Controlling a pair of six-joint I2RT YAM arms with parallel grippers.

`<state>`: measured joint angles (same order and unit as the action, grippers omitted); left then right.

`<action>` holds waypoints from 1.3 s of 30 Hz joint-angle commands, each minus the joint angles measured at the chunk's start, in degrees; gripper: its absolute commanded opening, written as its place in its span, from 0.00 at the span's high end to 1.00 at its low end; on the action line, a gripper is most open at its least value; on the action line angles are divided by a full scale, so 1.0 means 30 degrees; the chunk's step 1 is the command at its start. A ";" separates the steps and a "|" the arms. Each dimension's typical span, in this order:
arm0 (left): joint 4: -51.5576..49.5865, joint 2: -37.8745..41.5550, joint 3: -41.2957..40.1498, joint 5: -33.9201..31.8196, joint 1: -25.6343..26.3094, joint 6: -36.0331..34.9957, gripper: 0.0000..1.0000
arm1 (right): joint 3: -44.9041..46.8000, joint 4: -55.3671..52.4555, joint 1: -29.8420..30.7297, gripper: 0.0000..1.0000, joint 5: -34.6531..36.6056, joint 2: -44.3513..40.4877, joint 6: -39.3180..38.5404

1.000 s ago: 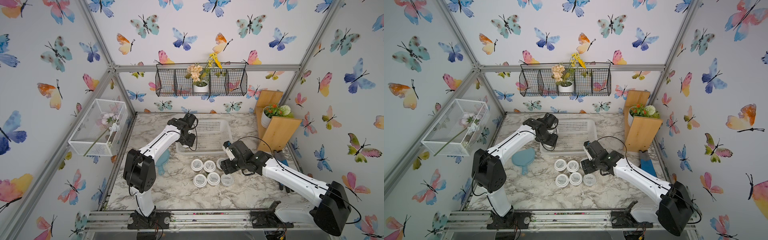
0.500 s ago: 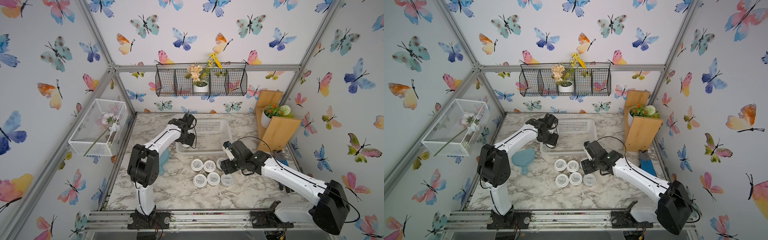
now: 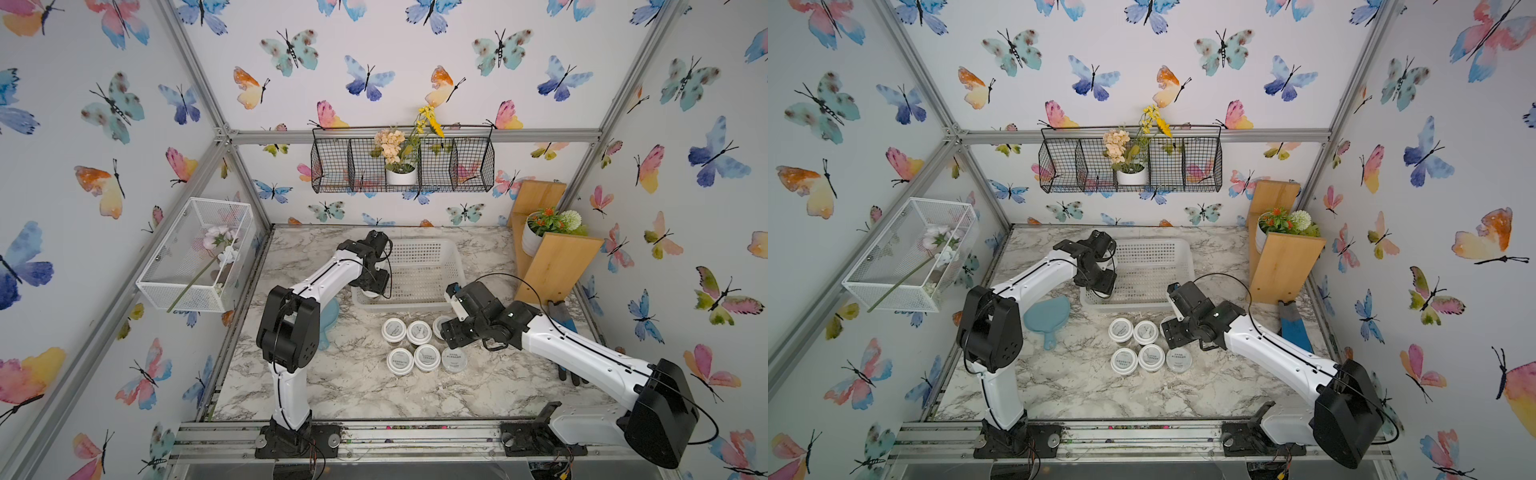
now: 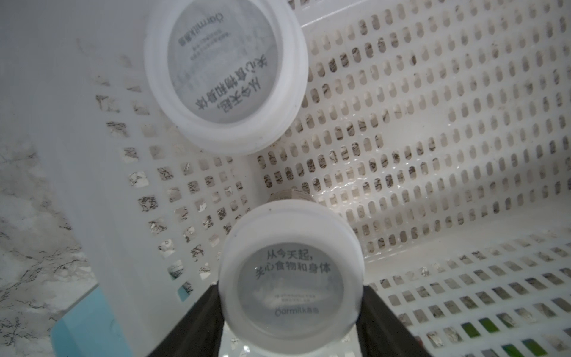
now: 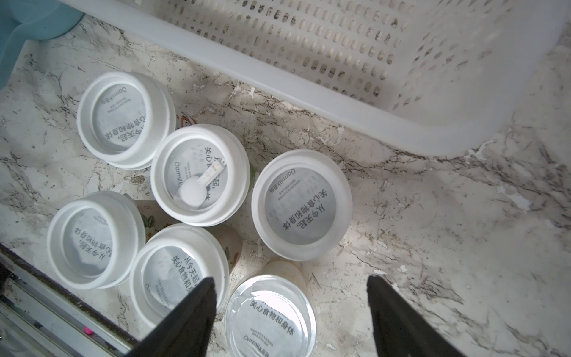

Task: Put the yogurt in the basket
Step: Place the yogurt in the basket.

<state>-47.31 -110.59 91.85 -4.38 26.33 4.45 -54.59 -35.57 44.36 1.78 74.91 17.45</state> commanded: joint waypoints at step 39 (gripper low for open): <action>0.0999 0.0200 -0.1070 0.0611 -0.0135 -0.0018 0.19 | 0.0039 -0.0541 0.0141 0.20 0.0571 0.0227 0.0175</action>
<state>-43.81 -110.65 89.73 -3.75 26.30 4.10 -54.59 -35.57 44.36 1.78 75.13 17.45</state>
